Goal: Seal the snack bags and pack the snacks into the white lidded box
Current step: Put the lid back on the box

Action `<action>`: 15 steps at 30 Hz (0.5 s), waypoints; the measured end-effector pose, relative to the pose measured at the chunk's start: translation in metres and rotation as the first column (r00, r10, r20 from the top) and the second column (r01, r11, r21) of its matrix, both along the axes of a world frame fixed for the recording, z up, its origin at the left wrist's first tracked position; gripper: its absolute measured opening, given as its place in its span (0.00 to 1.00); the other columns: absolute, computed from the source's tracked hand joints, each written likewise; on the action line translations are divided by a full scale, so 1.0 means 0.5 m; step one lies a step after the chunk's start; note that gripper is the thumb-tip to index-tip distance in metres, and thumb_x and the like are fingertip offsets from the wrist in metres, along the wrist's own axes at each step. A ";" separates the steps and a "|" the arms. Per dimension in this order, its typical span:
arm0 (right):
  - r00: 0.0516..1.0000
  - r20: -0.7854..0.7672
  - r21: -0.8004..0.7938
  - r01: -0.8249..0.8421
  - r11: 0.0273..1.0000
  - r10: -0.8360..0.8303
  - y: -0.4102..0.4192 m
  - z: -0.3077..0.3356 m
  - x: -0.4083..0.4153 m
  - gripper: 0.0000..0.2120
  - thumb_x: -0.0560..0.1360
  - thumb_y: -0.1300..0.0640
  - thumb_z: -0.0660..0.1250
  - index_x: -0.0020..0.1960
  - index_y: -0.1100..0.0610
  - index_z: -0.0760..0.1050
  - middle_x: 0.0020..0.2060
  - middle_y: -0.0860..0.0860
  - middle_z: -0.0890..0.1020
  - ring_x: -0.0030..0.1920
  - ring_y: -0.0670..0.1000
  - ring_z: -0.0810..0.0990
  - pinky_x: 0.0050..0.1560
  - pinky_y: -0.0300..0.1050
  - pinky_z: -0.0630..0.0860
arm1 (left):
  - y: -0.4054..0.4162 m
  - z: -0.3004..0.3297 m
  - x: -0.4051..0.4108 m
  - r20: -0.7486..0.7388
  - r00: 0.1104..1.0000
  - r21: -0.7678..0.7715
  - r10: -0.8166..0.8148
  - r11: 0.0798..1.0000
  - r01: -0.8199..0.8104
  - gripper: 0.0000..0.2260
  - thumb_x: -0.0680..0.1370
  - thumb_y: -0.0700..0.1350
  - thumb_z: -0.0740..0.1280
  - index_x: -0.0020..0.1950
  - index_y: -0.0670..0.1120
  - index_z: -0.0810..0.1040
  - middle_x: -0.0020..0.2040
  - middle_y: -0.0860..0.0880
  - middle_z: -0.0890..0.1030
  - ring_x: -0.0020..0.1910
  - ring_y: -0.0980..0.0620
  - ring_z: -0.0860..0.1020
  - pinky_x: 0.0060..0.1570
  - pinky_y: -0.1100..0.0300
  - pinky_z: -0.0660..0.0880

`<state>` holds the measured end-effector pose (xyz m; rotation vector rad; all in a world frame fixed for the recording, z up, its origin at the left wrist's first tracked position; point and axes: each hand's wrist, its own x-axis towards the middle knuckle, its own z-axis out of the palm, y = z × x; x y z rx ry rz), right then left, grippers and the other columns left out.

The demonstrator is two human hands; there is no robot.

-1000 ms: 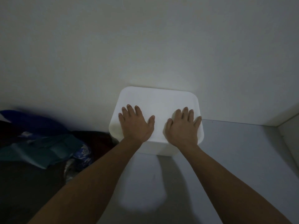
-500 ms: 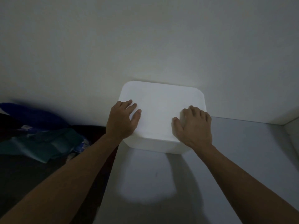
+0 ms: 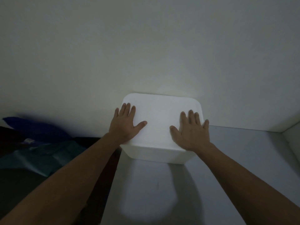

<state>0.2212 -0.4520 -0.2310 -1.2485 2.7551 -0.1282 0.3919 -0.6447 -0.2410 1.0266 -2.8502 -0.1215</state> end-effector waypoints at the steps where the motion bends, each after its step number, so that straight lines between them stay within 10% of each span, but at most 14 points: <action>1: 1.000 0.014 -0.007 0.023 1.000 -0.022 0.000 0.001 -0.006 0.41 0.73 0.31 0.43 0.78 0.55 0.45 0.78 0.57 0.47 0.78 0.58 0.44 0.73 0.68 0.45 | -0.004 -0.002 -0.001 0.025 1.000 0.011 0.017 1.000 -0.017 0.46 0.69 0.73 0.40 0.78 0.43 0.52 0.79 0.42 0.52 0.78 0.45 0.48 0.76 0.45 0.47; 11: 0.990 0.137 -0.024 -0.022 0.999 0.025 0.008 0.012 -0.027 0.45 0.72 0.28 0.47 0.78 0.56 0.43 0.78 0.56 0.43 0.78 0.55 0.41 0.75 0.63 0.48 | -0.008 0.015 -0.010 0.127 0.992 0.144 0.026 0.989 -0.044 0.43 0.72 0.73 0.46 0.78 0.47 0.42 0.79 0.47 0.41 0.78 0.50 0.39 0.75 0.43 0.44; 15: 0.988 0.121 -0.037 -0.094 0.995 0.098 0.029 0.030 -0.048 0.31 0.72 0.34 0.52 0.64 0.55 0.64 0.71 0.57 0.63 0.74 0.58 0.58 0.69 0.66 0.60 | 0.005 0.045 -0.014 0.301 0.953 0.032 0.044 0.998 -0.056 0.42 0.72 0.73 0.40 0.78 0.47 0.43 0.79 0.45 0.41 0.77 0.46 0.38 0.73 0.38 0.36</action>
